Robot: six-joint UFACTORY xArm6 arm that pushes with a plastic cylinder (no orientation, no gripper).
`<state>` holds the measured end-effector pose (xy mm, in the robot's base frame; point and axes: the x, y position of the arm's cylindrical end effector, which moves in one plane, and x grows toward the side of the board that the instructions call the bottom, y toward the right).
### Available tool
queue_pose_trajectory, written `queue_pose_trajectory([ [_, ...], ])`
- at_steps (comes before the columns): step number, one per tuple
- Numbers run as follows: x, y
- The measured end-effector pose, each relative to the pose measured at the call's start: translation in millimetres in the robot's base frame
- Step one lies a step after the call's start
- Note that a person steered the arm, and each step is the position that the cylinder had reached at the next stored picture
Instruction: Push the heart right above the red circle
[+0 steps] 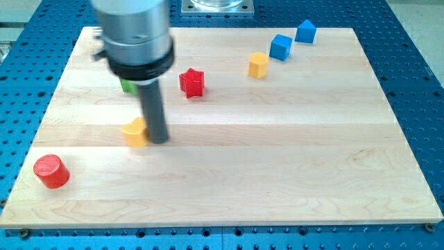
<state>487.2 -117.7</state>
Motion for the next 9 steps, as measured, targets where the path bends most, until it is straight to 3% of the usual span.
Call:
queue_pose_trajectory([
  [3,-6.1,12.7],
  [5,-15.3,-12.4],
  [7,3.2,-40.4],
  [9,-77.8,-32.7],
])
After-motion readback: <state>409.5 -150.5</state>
